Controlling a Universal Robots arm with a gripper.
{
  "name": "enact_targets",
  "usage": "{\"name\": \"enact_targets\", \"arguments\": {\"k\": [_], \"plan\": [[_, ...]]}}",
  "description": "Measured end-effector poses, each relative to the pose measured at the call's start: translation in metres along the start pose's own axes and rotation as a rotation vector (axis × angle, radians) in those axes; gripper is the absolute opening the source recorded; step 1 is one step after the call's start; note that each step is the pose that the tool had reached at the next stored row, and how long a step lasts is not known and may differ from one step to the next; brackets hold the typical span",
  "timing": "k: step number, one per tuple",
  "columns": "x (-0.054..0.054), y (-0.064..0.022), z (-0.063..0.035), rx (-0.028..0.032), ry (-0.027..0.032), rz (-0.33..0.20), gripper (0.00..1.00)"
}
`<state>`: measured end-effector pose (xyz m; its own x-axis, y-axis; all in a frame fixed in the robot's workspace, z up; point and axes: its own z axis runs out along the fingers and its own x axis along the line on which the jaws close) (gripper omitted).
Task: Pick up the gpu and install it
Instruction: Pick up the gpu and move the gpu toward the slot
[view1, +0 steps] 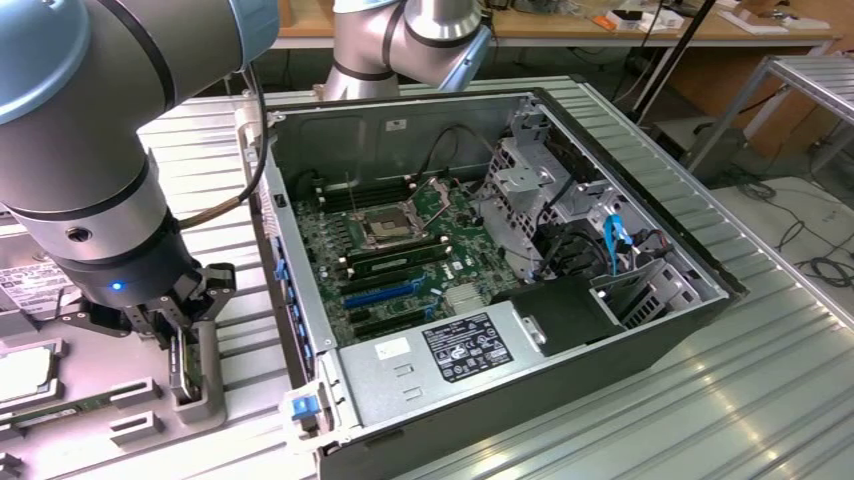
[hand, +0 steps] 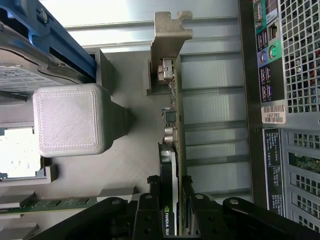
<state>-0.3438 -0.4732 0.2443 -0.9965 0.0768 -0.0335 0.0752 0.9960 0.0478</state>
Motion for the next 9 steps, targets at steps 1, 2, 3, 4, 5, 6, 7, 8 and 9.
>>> {"name": "enact_targets", "arguments": {"k": [1, 2, 3, 4, 5, 6, 7, 8, 9], "plan": [[0.0, 0.0, 0.0, -0.0001, 0.0, 0.0, 0.27], [0.0, 0.0, 0.0, 0.0, 0.0, 0.0, 0.27], [0.0, 0.0, 0.0, 0.0, 0.0, 0.0, 0.27], [0.0, 0.0, 0.0, 0.0, 0.0, 0.0, 0.27], [0.0, 0.0, 0.0, -0.0001, 0.0, 0.0, 0.27], [0.0, 0.0, 0.0, 0.0, 0.0, 0.0, 0.27], [0.0, 0.0, 0.0, 0.0, 0.0, 0.0, 0.27], [0.0, 0.0, 0.0, 0.0, 0.0, 0.0, 0.27], [0.0, 0.0, 0.0, 0.0, 0.0, 0.0, 0.27]]}}
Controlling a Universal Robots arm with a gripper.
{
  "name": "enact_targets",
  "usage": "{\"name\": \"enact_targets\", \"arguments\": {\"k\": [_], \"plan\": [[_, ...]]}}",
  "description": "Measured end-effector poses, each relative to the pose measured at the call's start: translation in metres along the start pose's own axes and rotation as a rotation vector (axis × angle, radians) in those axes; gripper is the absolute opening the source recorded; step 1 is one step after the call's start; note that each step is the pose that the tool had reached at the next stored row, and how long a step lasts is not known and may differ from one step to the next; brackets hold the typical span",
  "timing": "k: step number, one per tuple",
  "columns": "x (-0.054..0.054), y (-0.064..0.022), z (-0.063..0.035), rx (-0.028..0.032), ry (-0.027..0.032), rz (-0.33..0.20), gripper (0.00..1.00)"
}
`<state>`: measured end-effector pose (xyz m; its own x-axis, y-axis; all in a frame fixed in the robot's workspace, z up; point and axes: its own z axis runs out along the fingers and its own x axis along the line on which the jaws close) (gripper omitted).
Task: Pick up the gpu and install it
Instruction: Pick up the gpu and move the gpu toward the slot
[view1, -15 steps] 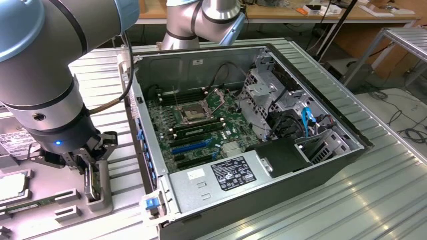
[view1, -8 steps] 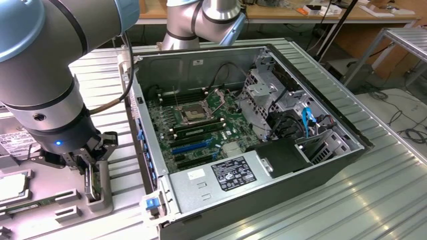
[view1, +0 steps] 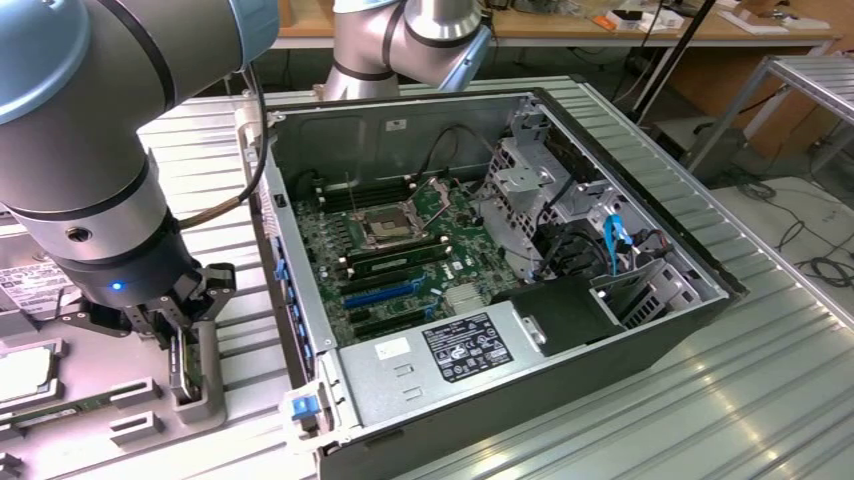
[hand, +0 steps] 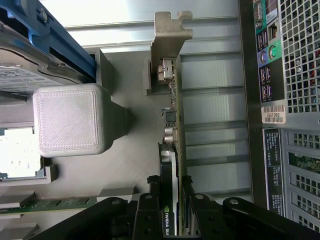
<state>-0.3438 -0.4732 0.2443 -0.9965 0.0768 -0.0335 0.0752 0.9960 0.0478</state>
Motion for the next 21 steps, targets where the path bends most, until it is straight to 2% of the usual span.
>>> {"name": "enact_targets", "arguments": {"k": [6, 21], "plan": [[0.0, 0.0, -0.0002, -0.0003, -0.0003, 0.0, 0.27], [-0.001, 0.0009, -0.0194, 0.0003, 0.004, 0.0, 0.27]]}}
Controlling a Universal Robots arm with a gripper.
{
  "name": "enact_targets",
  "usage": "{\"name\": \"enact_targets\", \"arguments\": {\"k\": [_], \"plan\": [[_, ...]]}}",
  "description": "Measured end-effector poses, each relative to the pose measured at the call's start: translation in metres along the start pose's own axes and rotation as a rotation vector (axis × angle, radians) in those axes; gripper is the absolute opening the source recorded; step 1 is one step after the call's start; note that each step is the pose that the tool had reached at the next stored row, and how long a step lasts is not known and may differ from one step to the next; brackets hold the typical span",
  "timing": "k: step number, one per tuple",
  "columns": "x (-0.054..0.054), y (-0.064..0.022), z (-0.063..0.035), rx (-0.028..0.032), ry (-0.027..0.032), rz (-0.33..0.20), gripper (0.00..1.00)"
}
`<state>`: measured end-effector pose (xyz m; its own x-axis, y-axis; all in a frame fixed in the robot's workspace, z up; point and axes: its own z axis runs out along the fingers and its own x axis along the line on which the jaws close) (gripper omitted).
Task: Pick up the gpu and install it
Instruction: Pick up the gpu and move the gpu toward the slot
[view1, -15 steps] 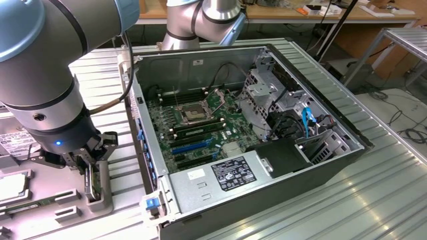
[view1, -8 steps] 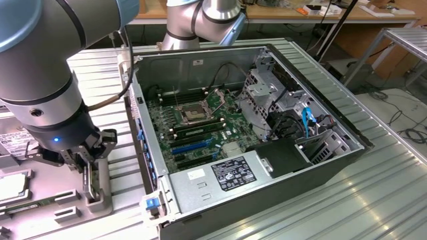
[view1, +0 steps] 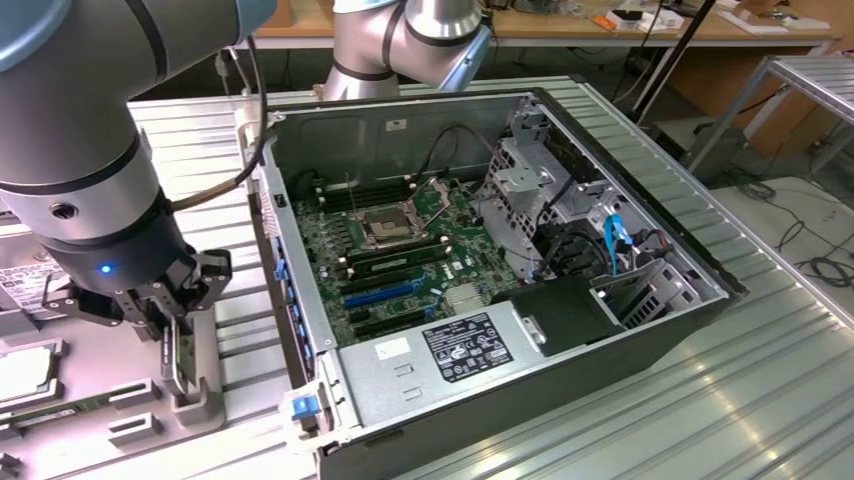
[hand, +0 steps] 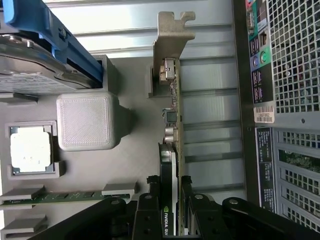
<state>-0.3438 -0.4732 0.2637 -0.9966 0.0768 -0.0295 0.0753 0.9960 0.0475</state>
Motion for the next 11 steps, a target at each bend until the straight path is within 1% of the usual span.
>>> {"name": "enact_targets", "arguments": {"k": [5, 11], "plan": [[0.0, 0.0003, -0.0063, 0.0, 0.0019, 0.0, 0.27], [0.0, 0.0008, -0.0163, 0.0002, 0.0042, 0.0, 0.27]]}}
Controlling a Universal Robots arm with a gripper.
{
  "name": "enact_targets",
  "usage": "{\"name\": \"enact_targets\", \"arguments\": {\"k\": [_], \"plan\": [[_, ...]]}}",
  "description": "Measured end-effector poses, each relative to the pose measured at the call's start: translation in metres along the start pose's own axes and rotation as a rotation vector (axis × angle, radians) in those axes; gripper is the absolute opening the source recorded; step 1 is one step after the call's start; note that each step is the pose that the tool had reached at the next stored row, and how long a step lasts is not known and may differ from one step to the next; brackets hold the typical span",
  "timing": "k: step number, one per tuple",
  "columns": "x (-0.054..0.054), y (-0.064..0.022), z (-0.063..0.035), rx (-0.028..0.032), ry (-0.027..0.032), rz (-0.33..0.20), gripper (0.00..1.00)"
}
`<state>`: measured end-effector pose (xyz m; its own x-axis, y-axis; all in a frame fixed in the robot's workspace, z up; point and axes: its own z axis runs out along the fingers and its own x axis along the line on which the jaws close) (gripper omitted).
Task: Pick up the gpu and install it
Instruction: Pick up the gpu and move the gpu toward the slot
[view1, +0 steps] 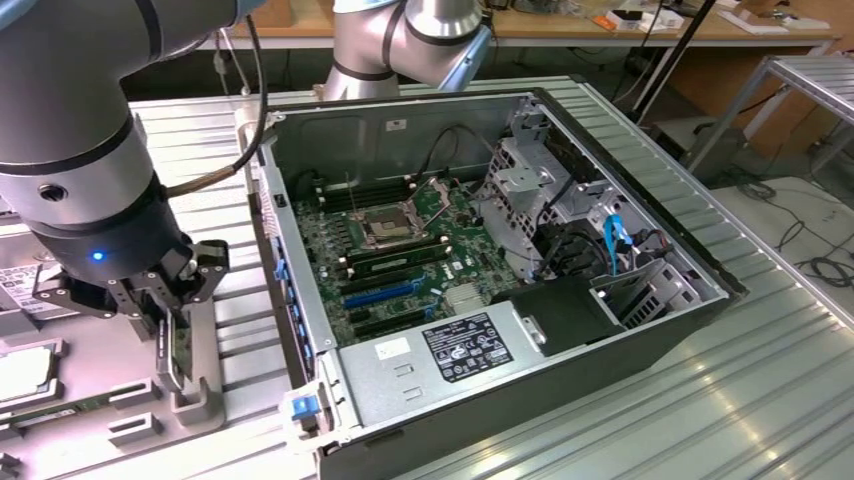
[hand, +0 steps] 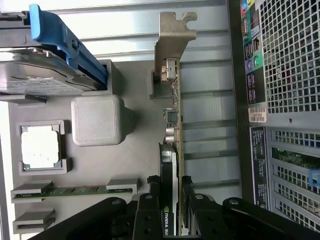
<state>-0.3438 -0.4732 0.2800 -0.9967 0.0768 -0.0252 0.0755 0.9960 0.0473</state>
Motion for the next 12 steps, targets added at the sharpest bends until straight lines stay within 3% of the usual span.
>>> {"name": "enact_targets", "arguments": {"k": [1, 4, 12], "plan": [[-0.0002, 0.0003, -0.0063, 0.0002, 0.0012, 0.0, 0.27], [-0.0003, 0.0005, -0.0111, 0.0002, 0.002, 0.0, 0.27], [-0.0003, 0.0006, -0.0123, 0.0002, 0.0021, 0.0, 0.27]]}}
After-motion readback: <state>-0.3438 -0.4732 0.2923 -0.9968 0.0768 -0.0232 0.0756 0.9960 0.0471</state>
